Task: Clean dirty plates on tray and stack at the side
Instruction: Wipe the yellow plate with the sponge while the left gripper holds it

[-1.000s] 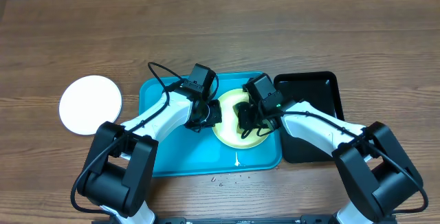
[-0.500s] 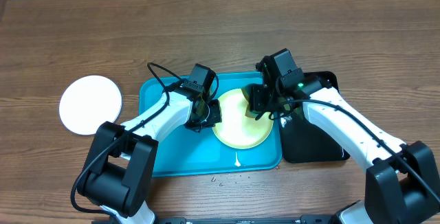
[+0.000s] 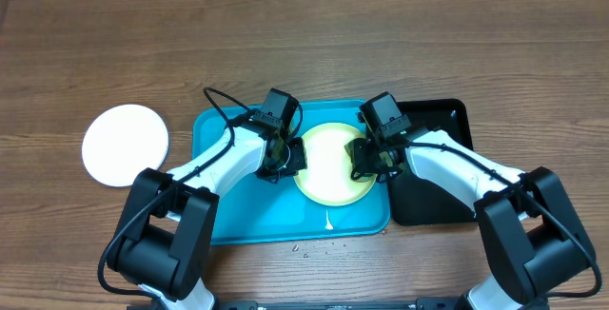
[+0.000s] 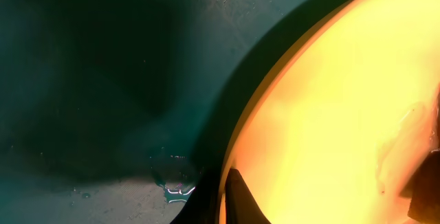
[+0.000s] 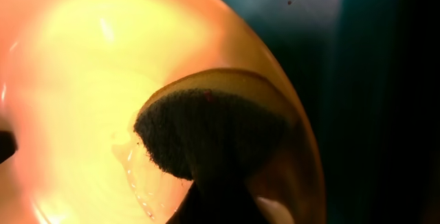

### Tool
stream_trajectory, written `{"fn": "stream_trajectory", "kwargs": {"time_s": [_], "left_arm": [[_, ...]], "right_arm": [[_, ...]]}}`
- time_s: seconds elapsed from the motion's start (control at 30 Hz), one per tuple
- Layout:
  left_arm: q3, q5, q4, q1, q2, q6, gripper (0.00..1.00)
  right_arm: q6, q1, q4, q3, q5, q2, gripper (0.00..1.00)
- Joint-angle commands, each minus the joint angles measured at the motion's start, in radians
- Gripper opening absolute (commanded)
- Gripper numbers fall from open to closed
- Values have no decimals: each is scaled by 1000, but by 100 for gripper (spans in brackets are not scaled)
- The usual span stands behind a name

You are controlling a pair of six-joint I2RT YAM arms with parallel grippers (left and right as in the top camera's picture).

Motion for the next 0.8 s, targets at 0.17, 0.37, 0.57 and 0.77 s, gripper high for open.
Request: {"fn": "stream_trajectory", "kwargs": {"time_s": [0.17, 0.37, 0.57, 0.77], "left_arm": [[-40, -76, -23, -3, 55, -17, 4], [-40, -76, -23, -3, 55, -16, 4], [-40, -76, -23, -4, 55, -16, 4], [-40, -76, -23, -4, 55, -16, 4]], "right_arm": [[108, 47, 24, -27, 2, 18, 4], [137, 97, 50, -46, 2, 18, 4], [265, 143, 91, -105, 10, 18, 4], [358, 153, 181, -121, -52, 18, 4]]}}
